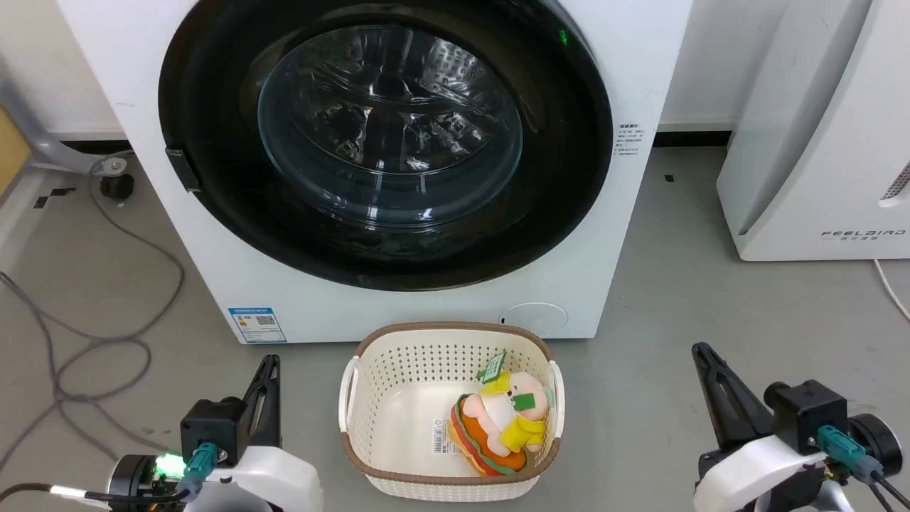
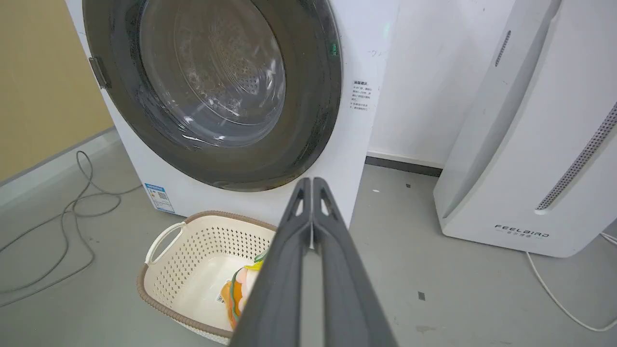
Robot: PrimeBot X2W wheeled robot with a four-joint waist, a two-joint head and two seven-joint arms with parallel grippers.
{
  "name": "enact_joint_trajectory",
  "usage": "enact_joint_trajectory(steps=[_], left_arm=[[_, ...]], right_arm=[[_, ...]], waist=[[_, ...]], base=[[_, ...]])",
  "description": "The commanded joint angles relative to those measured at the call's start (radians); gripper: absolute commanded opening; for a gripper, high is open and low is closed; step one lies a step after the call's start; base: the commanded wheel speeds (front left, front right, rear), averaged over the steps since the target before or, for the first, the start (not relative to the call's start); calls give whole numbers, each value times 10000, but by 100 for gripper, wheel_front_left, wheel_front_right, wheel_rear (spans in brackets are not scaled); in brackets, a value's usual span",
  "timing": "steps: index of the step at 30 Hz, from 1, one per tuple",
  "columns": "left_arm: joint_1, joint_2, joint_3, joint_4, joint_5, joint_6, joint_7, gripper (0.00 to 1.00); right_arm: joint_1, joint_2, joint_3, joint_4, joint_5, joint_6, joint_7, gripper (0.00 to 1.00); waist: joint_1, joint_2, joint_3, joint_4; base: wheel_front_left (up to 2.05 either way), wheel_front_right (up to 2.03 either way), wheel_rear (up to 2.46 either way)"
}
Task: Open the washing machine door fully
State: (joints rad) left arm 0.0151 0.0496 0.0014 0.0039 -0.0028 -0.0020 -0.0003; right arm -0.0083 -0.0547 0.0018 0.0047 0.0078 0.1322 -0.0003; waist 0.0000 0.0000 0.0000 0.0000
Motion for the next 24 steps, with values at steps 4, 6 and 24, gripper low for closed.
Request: enact_joint_trajectory(steps=[4, 6, 24], left_arm=[[-151, 6, -14, -39, 28, 20, 3, 0], [-151, 6, -14, -39, 28, 20, 3, 0], [-3, 0, -92, 66, -68, 23, -85, 100]], right_arm=[[83, 45, -18, -47, -78, -15, 3, 0], [83, 45, -18, -47, -78, -15, 3, 0], [26, 0, -3, 29, 45, -1, -55, 100]], waist=[[0, 0, 0, 0], [0, 0, 0, 0], [0, 0, 1, -2]], base=[[0, 0, 0], [0, 0, 0], [0, 0, 0]])
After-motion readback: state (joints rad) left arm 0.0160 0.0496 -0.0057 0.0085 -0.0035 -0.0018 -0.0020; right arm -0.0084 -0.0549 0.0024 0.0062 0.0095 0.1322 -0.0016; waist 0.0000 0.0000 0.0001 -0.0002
